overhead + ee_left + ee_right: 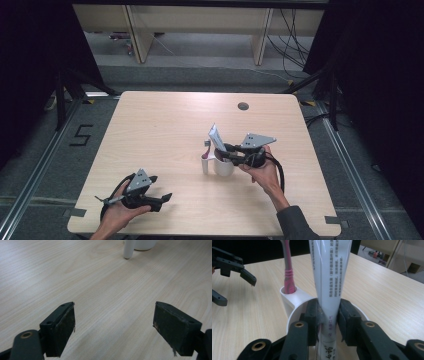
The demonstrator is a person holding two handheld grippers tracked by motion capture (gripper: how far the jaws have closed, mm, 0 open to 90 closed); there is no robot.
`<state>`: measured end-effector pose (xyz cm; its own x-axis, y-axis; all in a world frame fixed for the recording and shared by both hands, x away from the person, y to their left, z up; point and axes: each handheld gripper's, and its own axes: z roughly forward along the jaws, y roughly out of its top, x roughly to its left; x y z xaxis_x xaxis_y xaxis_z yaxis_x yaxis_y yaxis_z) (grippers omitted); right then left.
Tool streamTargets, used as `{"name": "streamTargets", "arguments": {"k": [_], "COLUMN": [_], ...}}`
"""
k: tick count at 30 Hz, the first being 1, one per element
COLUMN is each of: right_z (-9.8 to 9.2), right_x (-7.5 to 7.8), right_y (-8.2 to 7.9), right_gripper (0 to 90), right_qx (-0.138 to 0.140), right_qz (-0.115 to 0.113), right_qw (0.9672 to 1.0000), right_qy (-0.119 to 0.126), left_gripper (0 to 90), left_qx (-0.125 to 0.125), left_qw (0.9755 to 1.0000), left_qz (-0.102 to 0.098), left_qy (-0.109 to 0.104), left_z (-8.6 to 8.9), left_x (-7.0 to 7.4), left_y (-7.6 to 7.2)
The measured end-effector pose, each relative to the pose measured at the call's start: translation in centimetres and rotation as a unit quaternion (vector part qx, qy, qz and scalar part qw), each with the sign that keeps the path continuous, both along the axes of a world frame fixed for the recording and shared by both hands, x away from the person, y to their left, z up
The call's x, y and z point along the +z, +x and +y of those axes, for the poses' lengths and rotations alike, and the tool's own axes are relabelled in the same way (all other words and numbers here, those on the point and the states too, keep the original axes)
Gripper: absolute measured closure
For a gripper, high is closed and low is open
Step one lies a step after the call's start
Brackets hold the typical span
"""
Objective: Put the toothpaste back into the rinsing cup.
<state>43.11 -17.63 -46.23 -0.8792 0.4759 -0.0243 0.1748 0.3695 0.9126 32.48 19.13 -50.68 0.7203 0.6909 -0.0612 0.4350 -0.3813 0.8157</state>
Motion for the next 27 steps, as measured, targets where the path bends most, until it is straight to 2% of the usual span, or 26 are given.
{"name": "streamTargets", "arguments": {"k": [2, 3, 4, 7, 10, 11, 12, 13, 14, 15, 19, 21, 24, 25, 26, 27], "right_z": [-0.1, -0.2, -0.2, -0.4, -0.7, -0.8, -0.9, -1.0, -1.0, -1.1, -1.7, -2.1, -2.4, -2.6, -2.9, -3.0], "right_x": [0.0, 0.1, 0.1, 0.3, 0.6, 0.7, 0.9, 1.1, 1.2, 1.5, 2.1, 2.4, 2.6, 2.6, 2.7, 2.8], "right_y": [-0.2, -0.2, -0.4, -0.4, -0.6, -0.6, -0.8, -0.8, -1.0, -1.0, -1.4, -1.4, -1.8, -1.8, -2.1, -2.1], "right_gripper": [68.2, 66.8, 65.8, 62.9, 58.3, 58.0, 57.2, 55.5, 55.3, 55.3, 50.7, 49.4, 44.8, 43.8, 43.7, 43.0], "right_qx": [-0.008, -0.005, -0.012, -0.012, -0.02, -0.021, -0.02, -0.02, -0.03, -0.033, -0.046, -0.048, -0.062, -0.068, -0.074, -0.073], "right_qz": [0.007, -0.002, 0.012, 0.007, 0.011, 0.002, 0.008, 0.001, 0.004, -0.005, 0.002, -0.011, 0.013, 0.003, 0.015, 0.012], "right_qw": [0.9999, 1.0, 0.9999, 0.9999, 0.9997, 0.9997, 0.9997, 0.9998, 0.9995, 0.9994, 0.9988, 0.9987, 0.9977, 0.9972, 0.9966, 0.9968], "right_qy": [0.007, 0.001, 0.003, -0.002, 0.007, 0.012, 0.01, 0.006, 0.009, 0.009, 0.02, 0.015, 0.024, 0.031, 0.031, 0.03], "left_gripper": [17.5, 17.5, 17.5, 17.5, 17.5, 17.6, 17.5, 17.5, 17.5, 17.5, 17.5, 17.5, 17.5, 17.5, 17.5, 17.5], "left_qx": [0.002, 0.002, 0.002, 0.003, 0.002, 0.002, 0.003, 0.003, 0.002, 0.0, 0.002, 0.002, 0.003, 0.002, 0.003, 0.004], "left_qw": [1.0, 1.0, 1.0, 1.0, 1.0, 1.0, 1.0, 1.0, 1.0, 1.0, 1.0, 1.0, 1.0, 1.0, 1.0, 1.0], "left_qz": [-0.001, -0.001, -0.001, 0.0, -0.001, -0.001, -0.001, -0.001, 0.001, 0.001, 0.001, 0.001, 0.0, 0.0, 0.0, 0.001], "left_qy": [0.0, 0.0, -0.001, -0.001, 0.0, 0.0, -0.002, -0.002, 0.004, 0.004, 0.005, 0.005, 0.006, 0.004, 0.004, 0.004], "left_z": [0.0, 0.0, 0.0, 0.0, 0.0, 0.0, 0.0, 0.0, 0.0, 0.0, 0.1, 0.1, 0.1, 0.1, 0.2, 0.2], "left_x": [0.0, 0.0, 0.0, 0.0, 0.0, 0.0, 0.0, 0.0, 0.0, 0.1, 0.1, 0.0, 0.1, 0.1, 0.1, 0.1], "left_y": [0.0, 0.0, 0.0, 0.0, 0.0, 0.0, 0.0, 0.0, 0.0, 0.0, 0.0, 0.0, 0.0, 0.0, 0.0, 0.0]}}
